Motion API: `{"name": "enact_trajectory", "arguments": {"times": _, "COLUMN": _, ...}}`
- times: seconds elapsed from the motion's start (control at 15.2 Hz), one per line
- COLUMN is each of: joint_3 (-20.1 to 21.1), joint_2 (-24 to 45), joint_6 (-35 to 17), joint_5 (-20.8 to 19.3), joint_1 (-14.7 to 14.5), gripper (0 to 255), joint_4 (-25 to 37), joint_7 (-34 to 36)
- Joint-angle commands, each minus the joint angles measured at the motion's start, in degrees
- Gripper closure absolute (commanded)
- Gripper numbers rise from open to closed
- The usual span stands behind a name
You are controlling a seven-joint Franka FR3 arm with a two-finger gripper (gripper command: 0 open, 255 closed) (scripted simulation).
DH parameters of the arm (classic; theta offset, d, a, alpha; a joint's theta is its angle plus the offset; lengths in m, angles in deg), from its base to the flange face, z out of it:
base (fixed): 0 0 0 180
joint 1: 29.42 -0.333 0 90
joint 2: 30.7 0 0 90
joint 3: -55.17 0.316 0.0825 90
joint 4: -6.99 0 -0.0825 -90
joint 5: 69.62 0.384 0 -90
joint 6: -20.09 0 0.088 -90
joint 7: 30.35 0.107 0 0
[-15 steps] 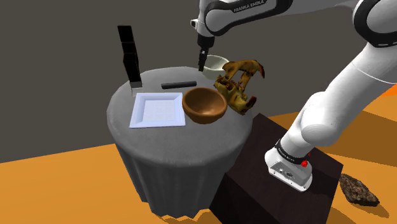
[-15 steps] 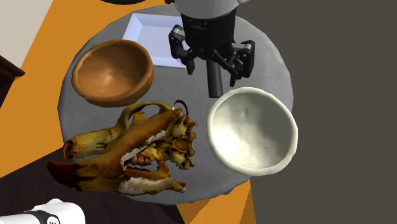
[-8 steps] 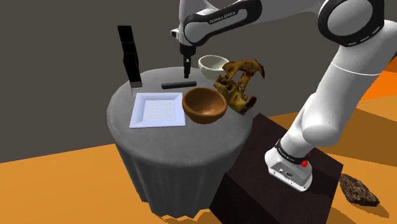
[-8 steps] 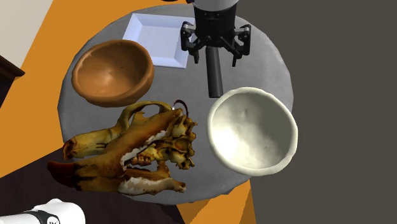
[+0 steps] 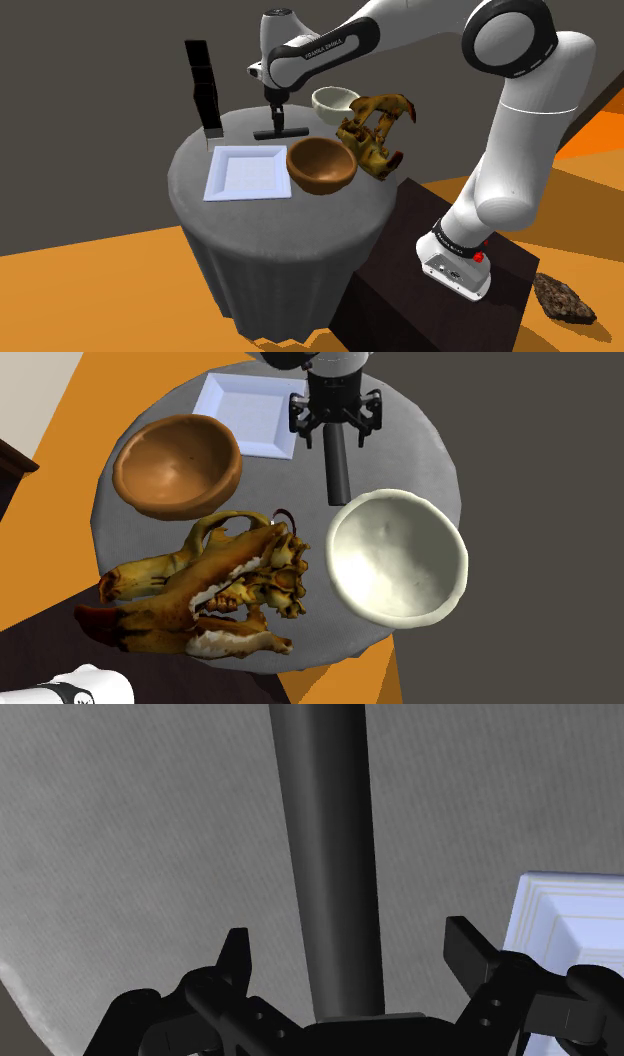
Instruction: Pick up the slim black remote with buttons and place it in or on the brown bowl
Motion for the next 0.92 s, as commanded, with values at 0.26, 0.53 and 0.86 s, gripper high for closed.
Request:
{"name": "enact_trajectory", "arguments": {"times": 0.26, "joint_3": -0.1, "joint_2": 1.9, "joint_6": -2.9, "joint_5": -0.1, "joint_1": 0.1, "gripper": 0, "joint_4": -0.9, "joint_7": 0.0}}
{"name": "enact_trajectory", "arguments": {"times": 0.53, "joint_3": -0.1, "joint_2": 1.9, "joint_6": -2.9, "joint_5": -0.1, "joint_1": 0.1, "gripper": 0, "joint_4": -0.9, "joint_7": 0.0}}
{"name": "enact_trajectory", "arguments": {"times": 0.86, "joint_3": -0.1, "joint_2": 1.9, "joint_6": -2.9, "joint_5": -0.1, "joint_1": 0.1, "gripper": 255, "joint_4": -0.9, "joint_7": 0.0}}
